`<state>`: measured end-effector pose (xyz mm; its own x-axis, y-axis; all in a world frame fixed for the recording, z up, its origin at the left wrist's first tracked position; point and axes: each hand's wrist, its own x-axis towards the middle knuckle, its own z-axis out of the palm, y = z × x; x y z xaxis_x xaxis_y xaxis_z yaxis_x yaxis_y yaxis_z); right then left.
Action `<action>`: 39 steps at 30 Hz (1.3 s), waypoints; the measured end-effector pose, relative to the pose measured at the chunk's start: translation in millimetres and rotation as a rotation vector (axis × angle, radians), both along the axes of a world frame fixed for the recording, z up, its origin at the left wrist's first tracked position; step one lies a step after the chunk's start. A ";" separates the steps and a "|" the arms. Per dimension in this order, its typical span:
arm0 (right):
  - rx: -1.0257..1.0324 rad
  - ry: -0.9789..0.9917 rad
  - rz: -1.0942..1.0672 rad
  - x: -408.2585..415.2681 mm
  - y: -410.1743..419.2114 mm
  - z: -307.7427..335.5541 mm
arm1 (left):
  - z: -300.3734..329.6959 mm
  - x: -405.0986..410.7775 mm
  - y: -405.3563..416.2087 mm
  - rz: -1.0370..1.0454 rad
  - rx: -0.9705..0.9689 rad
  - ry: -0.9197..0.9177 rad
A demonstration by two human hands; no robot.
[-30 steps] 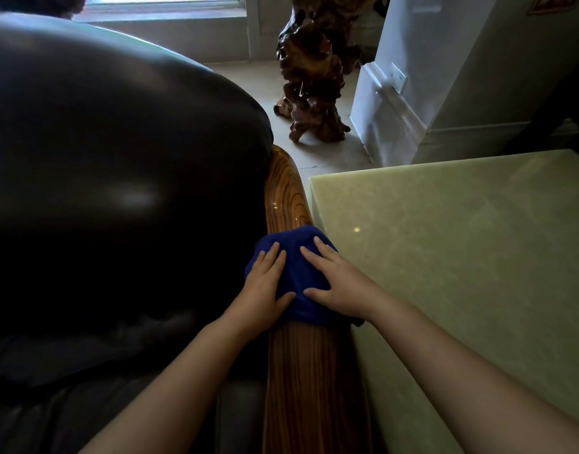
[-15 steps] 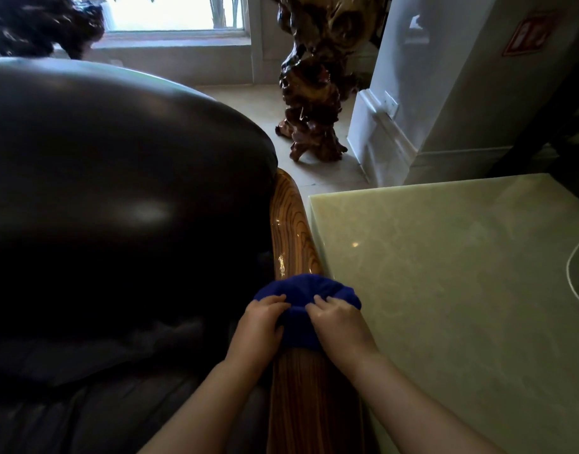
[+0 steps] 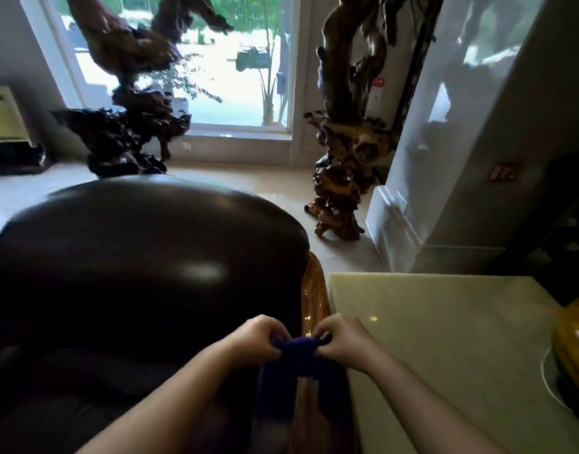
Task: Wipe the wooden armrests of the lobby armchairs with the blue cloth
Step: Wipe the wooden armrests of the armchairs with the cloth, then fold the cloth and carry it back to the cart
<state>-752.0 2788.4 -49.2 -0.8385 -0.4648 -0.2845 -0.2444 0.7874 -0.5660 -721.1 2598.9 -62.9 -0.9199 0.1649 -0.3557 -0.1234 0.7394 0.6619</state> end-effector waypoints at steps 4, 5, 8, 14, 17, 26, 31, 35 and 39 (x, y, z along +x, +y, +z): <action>-0.036 0.000 0.143 17.8 -38.7 103.6 | 100.8 38.7 -47.1 0.047 0.050 0.037; -0.042 -0.003 0.192 25.4 -53.5 129.6 | 124.9 52.1 -61.7 0.073 0.062 0.050; -0.035 0.017 0.324 51.0 -102.5 194.2 | 185.4 97.1 -106.8 0.160 0.067 0.085; -0.041 0.205 0.582 134.2 -227.3 282.4 | 274.7 219.9 -212.1 0.346 0.017 0.170; -0.063 0.278 0.726 189.1 -294.8 311.0 | 304.3 293.7 -263.2 0.438 0.001 0.216; -0.131 0.281 1.035 391.8 -502.6 332.2 | 332.1 541.4 -426.6 0.690 -0.037 0.213; -0.175 0.199 1.133 488.2 -595.4 332.6 | 338.9 650.3 -491.5 0.803 -0.089 0.179; -0.171 0.155 1.215 550.5 -662.5 333.6 | 341.1 717.6 -541.2 0.905 -0.081 0.149; -0.170 0.119 1.300 592.9 -733.5 330.1 | 333.4 764.8 -596.7 0.995 -0.070 0.160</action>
<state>-159.1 2054.8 280.9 0.2286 -0.9685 -0.0990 -0.8197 -0.1366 -0.5563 43.8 2002.2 270.6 -0.6657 -0.7202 -0.1952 -0.6187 0.3864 0.6840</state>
